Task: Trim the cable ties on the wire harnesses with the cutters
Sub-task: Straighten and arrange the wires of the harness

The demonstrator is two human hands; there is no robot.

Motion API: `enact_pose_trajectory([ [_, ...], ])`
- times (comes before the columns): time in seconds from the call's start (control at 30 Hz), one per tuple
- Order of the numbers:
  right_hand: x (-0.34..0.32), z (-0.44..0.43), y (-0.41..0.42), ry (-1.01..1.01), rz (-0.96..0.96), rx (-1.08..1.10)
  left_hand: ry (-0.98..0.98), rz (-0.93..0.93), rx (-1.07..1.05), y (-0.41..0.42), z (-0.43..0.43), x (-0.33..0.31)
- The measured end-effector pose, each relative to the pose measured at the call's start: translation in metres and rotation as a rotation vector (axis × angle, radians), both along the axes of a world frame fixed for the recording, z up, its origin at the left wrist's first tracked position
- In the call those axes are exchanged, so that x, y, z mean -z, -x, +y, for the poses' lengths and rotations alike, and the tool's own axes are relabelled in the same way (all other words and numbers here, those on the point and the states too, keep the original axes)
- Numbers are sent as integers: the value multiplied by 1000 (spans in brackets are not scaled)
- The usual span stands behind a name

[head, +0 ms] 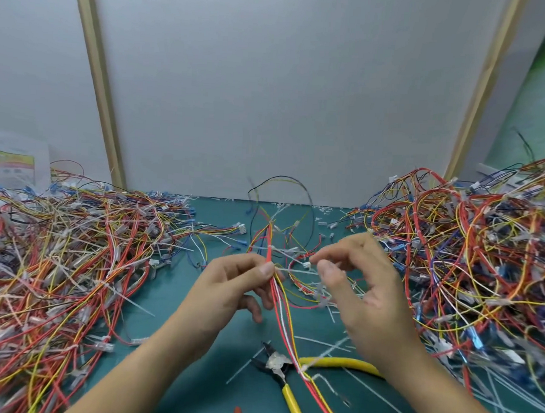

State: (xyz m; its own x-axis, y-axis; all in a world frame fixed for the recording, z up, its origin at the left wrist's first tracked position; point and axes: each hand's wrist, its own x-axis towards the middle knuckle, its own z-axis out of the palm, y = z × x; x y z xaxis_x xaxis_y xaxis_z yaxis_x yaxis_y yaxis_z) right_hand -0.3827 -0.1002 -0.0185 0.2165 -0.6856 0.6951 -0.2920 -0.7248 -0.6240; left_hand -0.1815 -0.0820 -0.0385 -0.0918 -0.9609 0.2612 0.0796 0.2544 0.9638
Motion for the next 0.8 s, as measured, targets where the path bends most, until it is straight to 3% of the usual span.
enact_pose_trajectory([
  [0.17,6,-2,-3,-3,187,-46,85,-56,71,8,7,-5],
  [0.33,10,-3,-3,-76,199,-107,92,-92,58,12,9,-7],
  [0.6,15,-2,-6,-72,362,-98,-119,-76,17,10,3,0],
  [0.8,21,-1,-8,-216,461,-125,-236,-131,17,9,2,3],
])
